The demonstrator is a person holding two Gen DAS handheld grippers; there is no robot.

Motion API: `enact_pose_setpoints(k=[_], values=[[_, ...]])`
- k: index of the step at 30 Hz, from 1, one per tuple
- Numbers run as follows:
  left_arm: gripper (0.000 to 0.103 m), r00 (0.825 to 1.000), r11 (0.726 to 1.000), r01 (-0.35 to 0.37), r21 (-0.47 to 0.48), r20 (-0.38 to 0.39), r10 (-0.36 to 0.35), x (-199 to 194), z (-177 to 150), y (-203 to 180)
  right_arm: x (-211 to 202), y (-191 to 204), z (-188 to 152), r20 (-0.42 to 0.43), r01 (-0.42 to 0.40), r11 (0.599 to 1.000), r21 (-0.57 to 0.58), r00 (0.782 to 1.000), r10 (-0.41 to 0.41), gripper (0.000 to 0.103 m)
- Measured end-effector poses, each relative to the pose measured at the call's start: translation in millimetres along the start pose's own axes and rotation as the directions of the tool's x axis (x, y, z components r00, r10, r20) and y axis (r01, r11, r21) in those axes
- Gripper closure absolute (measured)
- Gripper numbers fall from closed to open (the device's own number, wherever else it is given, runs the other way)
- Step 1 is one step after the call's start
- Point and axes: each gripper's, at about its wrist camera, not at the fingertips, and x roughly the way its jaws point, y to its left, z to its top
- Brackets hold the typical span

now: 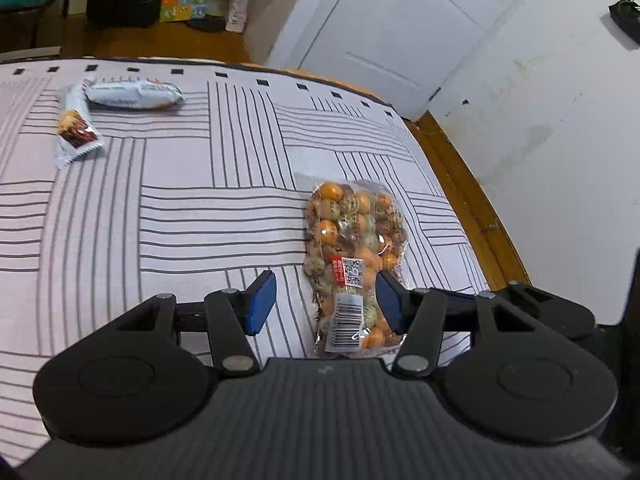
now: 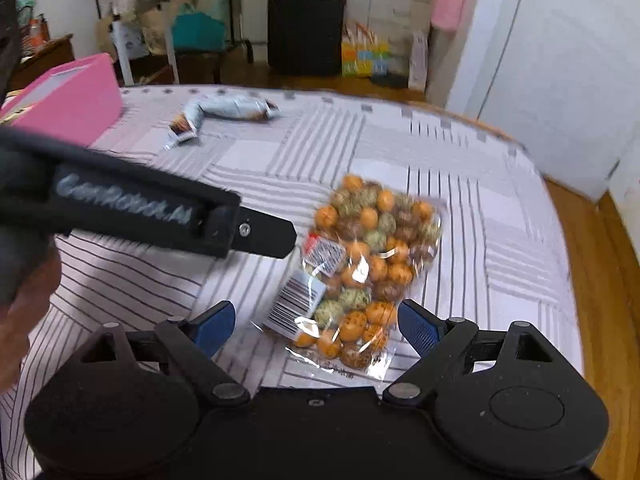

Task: Organize snacks
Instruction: 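Close the left tool on the clear peanut bag while the right tool pinches its other end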

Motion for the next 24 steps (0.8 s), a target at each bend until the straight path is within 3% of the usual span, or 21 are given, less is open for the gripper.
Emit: enact_pose_setpoints(k=[5, 7, 14, 19, 24], values=[[0.051, 1.000, 0.999, 0.030, 0.013, -0.005, -0.030, 13, -1, 6, 18, -13, -3, -0.046, -0.003, 0.999, 0.053, 0.999, 0.005, 0.008], [0.051, 0.999, 0.999, 0.048, 0.004, -0.007, -0.048, 18, -2, 8, 21, -16, -2, -0.031, -0.039, 0.994, 0.103, 0.999, 0.043, 0.008], [0.053, 0.996, 0.996, 0.085, -0.012, -0.025, -0.085, 35, -9, 13, 34, -28, 2, -0.019, -0.051, 0.975, 0.217, 0.998, 0.057, 0.004], [0.065, 0.996, 0.997, 0.083, -0.010, 0.015, -0.082, 37, -16, 13, 42, -21, 1, -0.008, -0.032, 0.989, 0.147, 0.999, 0.034, 0.000], [0.076, 0.993, 0.992, 0.120, -0.029, -0.008, -0.120, 40, -16, 13, 42, -22, 2, 0.001, -0.034, 0.991, 0.127, 0.999, 0.034, 0.000]])
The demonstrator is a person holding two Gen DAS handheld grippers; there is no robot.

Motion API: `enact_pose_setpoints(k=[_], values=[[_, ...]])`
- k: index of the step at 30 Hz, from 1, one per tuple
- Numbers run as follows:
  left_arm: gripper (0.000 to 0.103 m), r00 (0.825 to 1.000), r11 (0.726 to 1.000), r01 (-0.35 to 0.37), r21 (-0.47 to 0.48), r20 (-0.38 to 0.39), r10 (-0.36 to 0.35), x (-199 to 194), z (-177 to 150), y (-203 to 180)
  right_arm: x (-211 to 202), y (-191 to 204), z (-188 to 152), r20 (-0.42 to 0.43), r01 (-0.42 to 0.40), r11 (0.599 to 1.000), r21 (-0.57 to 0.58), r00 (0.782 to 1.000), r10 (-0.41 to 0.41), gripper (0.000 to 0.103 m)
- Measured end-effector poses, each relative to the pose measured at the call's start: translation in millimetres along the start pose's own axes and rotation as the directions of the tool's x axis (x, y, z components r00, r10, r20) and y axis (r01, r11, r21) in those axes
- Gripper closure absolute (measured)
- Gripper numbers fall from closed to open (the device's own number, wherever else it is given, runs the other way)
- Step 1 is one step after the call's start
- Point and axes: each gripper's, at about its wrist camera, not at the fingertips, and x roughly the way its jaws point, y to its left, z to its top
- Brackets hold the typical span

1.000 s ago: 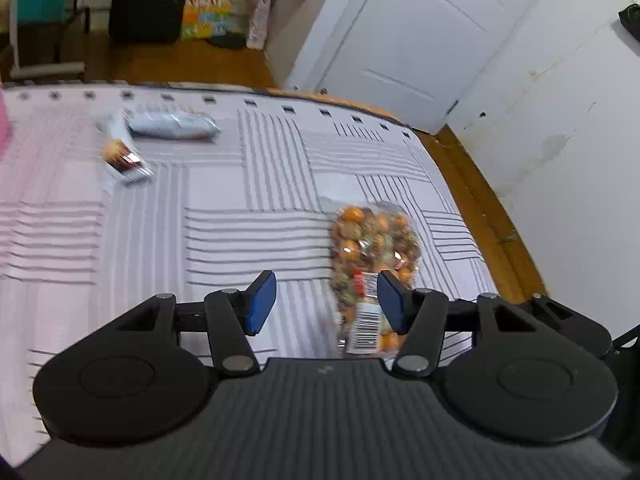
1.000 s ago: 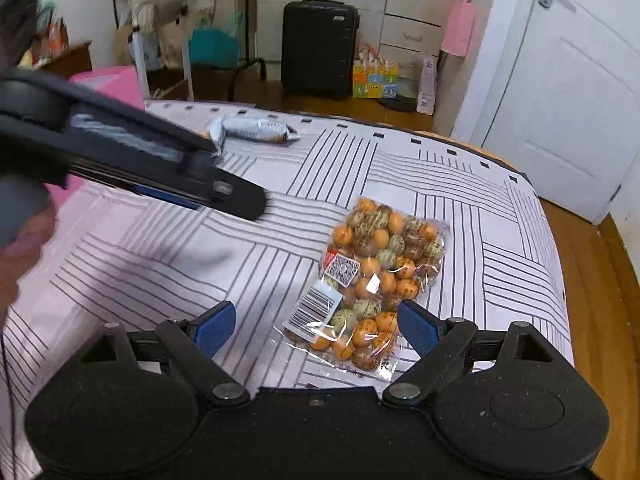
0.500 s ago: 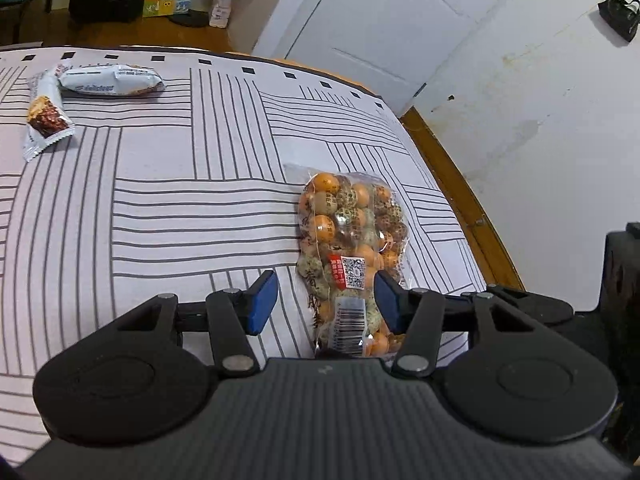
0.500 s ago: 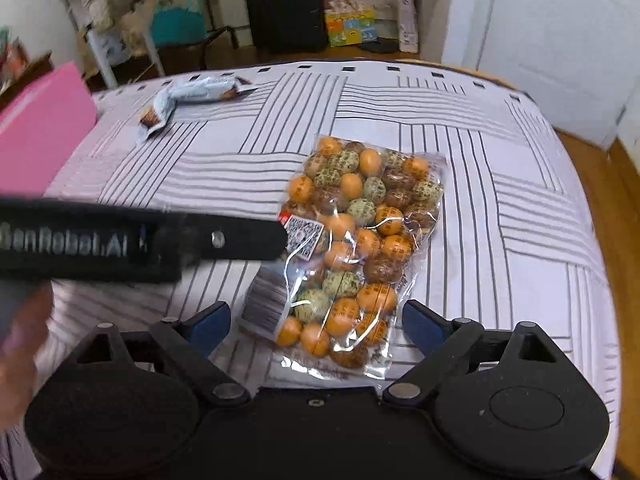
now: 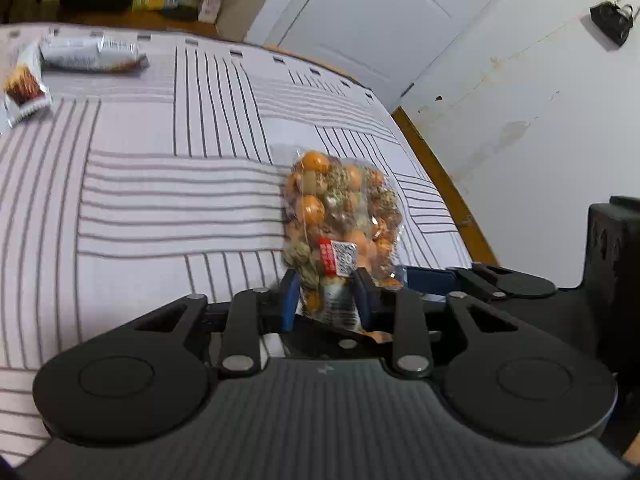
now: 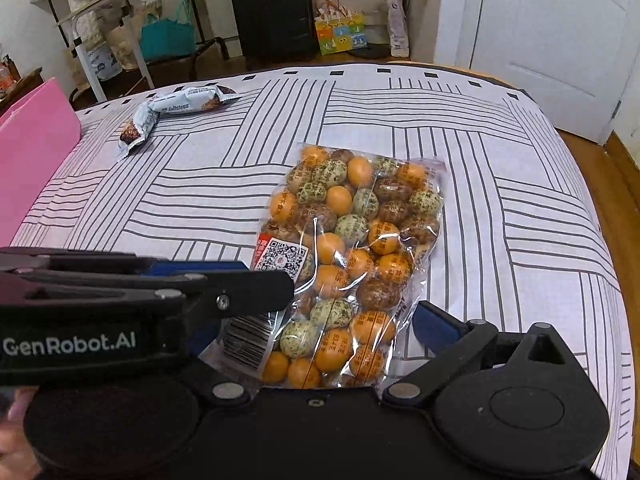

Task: Organize snacks
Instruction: 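Close the left tool on the clear peanut bag while the right tool pinches its other end, then lift the peanut bag with both tools and carry it over the pink box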

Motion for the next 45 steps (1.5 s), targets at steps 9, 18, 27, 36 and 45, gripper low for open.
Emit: enact_pose_setpoints(k=[9, 18, 27, 36, 45], values=[[0.076, 0.999, 0.998, 0.026, -0.049, -0.028, -0.027, -4, 2, 0, 3, 8, -3, 0.018, 0.044, 0.998, -0.044, 0.999, -0.044, 0.000], [0.068, 1.000, 1.000, 0.002, 0.011, 0.026, -0.003, -1, -8, 2, 3, 11, -4, 0.043, 0.064, 0.996, -0.061, 0.997, -0.061, 0.000], [0.066, 0.999, 0.999, 0.035, -0.007, -0.035, -0.035, -13, -4, -4, -3, 25, -6, 0.019, 0.055, 0.993, -0.108, 0.998, -0.053, 0.005], [0.062, 0.997, 0.999, 0.002, -0.038, -0.080, -0.005, -21, -4, -17, -14, 34, -14, 0.012, 0.062, 0.985, -0.161, 0.998, -0.061, 0.008], [0.062, 0.995, 0.999, -0.029, -0.043, -0.101, 0.025, -40, 0, -26, -34, 43, -14, -0.002, 0.027, 0.990, -0.141, 1.000, -0.028, 0.013]])
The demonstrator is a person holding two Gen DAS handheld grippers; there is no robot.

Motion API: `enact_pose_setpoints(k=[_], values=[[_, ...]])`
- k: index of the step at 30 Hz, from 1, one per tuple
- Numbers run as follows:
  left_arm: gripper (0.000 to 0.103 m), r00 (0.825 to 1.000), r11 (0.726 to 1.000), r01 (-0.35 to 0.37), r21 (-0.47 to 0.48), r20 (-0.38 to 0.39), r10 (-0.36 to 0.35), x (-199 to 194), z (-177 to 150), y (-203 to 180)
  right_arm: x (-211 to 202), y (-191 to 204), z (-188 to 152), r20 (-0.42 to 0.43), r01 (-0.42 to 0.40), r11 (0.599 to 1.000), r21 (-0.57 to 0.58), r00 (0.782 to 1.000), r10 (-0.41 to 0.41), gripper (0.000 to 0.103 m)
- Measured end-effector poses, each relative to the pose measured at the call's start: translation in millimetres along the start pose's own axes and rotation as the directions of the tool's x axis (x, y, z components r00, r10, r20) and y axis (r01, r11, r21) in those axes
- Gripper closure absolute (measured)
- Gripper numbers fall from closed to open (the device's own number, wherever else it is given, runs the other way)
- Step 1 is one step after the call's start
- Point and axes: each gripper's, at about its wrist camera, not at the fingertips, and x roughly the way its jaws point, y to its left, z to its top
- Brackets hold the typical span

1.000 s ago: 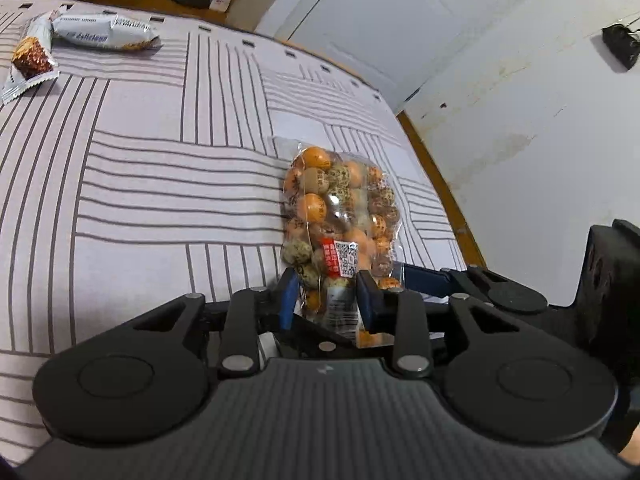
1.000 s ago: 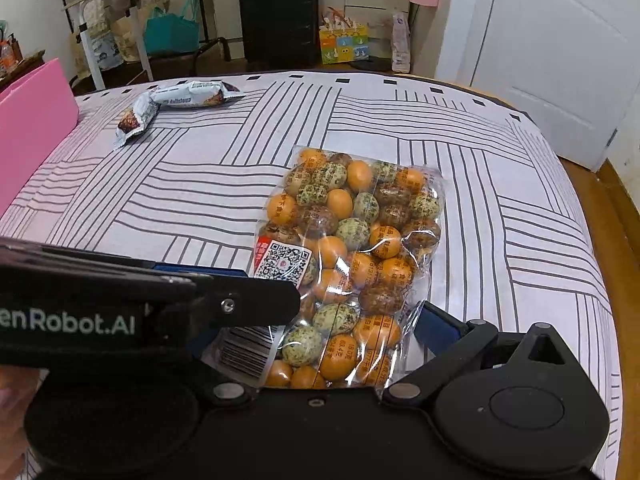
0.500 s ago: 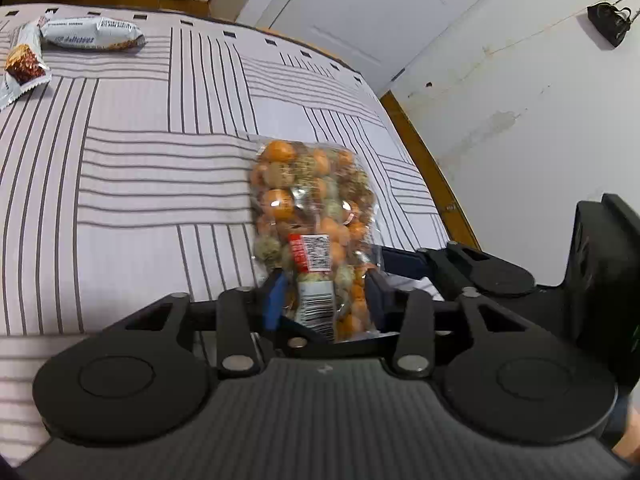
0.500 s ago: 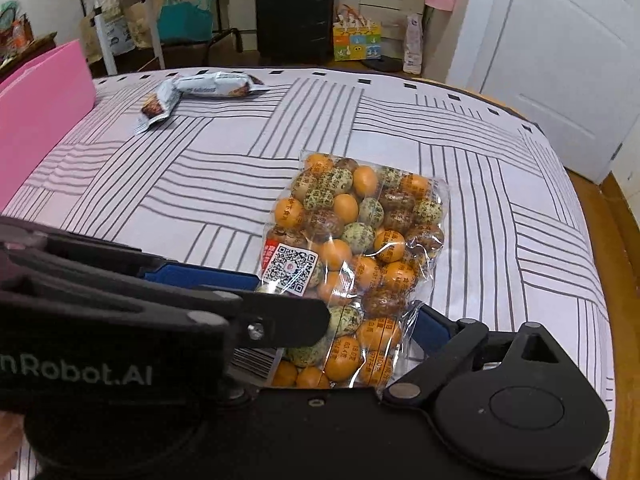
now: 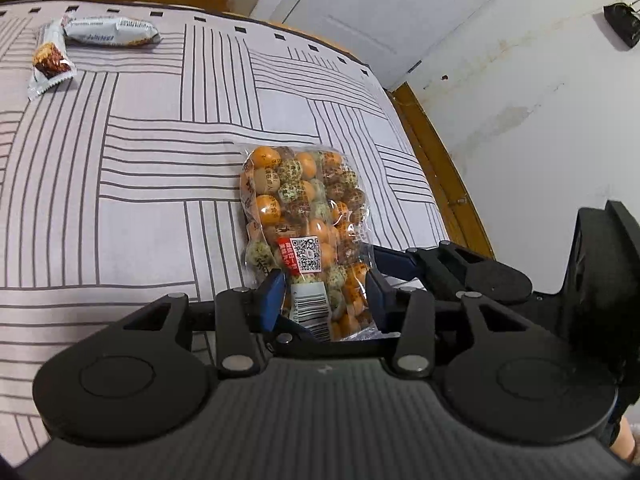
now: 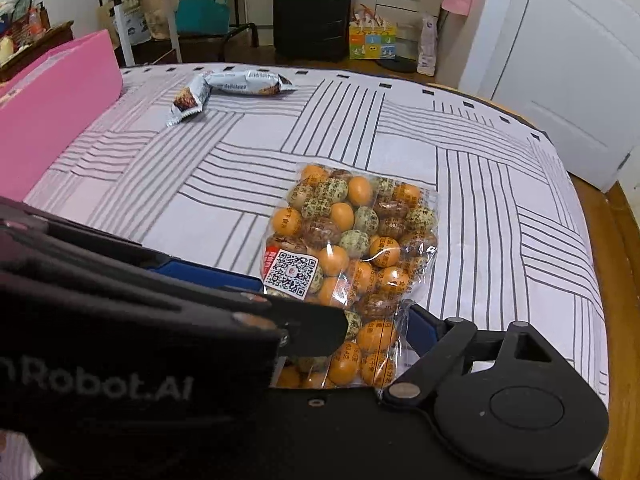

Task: Organize snacks
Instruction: 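Lift the peanut bag with both tools and carry it over the pink box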

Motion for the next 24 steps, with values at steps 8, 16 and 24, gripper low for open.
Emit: enact_pose_setpoints(k=[8, 16, 24], values=[[0.062, 0.998, 0.999, -0.043, -0.023, -0.047, 0.042, -17, 0, -5, -11, 8, 1, -0.067, -0.050, 0.997, 0.059, 0.996, 0.054, 0.013], [0.061, 0.995, 0.997, -0.069, -0.040, -0.068, 0.067, -49, -6, -6, -39, 35, -2, -0.018, -0.069, 0.998, -0.008, 0.997, 0.069, 0.014], [0.061, 0.992, 0.993, -0.116, -0.001, -0.054, 0.115, -91, -27, -11, -73, 68, -18, 0.058, -0.080, 0.997, -0.022, 0.995, 0.081, 0.014]])
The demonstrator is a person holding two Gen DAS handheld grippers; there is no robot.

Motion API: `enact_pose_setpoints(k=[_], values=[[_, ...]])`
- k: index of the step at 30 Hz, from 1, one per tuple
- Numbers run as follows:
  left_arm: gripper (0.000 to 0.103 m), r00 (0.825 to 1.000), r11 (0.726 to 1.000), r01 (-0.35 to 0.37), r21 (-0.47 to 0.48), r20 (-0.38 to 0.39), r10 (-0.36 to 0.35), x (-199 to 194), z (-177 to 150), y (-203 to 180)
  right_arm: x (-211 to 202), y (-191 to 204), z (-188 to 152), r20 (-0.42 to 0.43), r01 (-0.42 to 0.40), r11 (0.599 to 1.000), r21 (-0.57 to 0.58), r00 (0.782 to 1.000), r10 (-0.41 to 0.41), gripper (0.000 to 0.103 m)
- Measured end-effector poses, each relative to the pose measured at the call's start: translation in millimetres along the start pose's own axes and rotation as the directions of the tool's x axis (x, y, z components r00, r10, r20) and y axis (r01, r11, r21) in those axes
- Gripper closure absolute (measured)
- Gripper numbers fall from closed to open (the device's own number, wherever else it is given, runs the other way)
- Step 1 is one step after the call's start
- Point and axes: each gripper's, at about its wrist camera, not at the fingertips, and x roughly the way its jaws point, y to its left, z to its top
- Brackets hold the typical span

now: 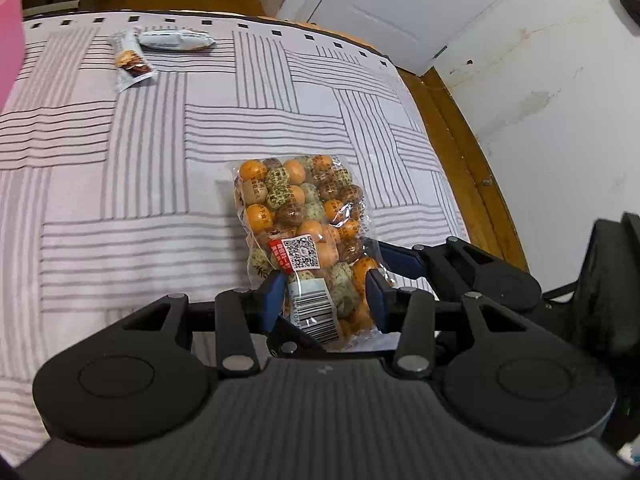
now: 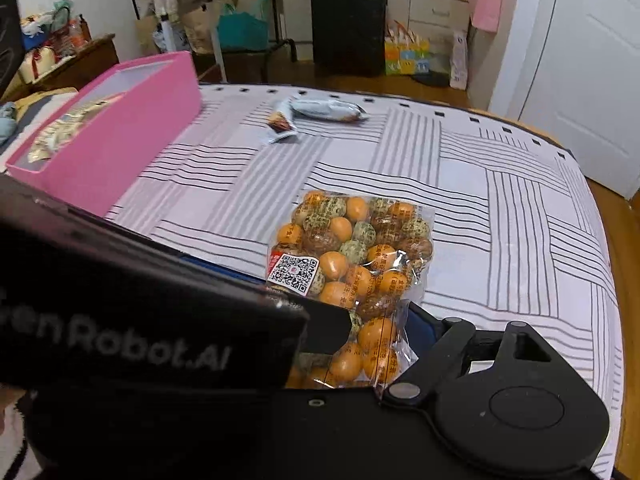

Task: Organize snacks
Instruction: 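Lift the peanut bag with both tools and carry it over the pink box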

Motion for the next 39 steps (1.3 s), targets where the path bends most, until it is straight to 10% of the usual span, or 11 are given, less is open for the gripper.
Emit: enact_pose_setpoints(k=[21, 39], values=[[0.062, 0.985, 0.995, -0.091, 0.036, 0.147, 0.085, -142, -48, 32, -74, 121, 10, 0.171, -0.019, 0.989, -0.144, 0.984, 0.044, 0.015], [0.062, 0.908, 0.968, -0.193, -0.158, 0.344, 0.237, -228, -9, 155, -21, 225, 114, 0.234, -0.125, 0.928, -0.351, 0.948, 0.217, 0.015]])
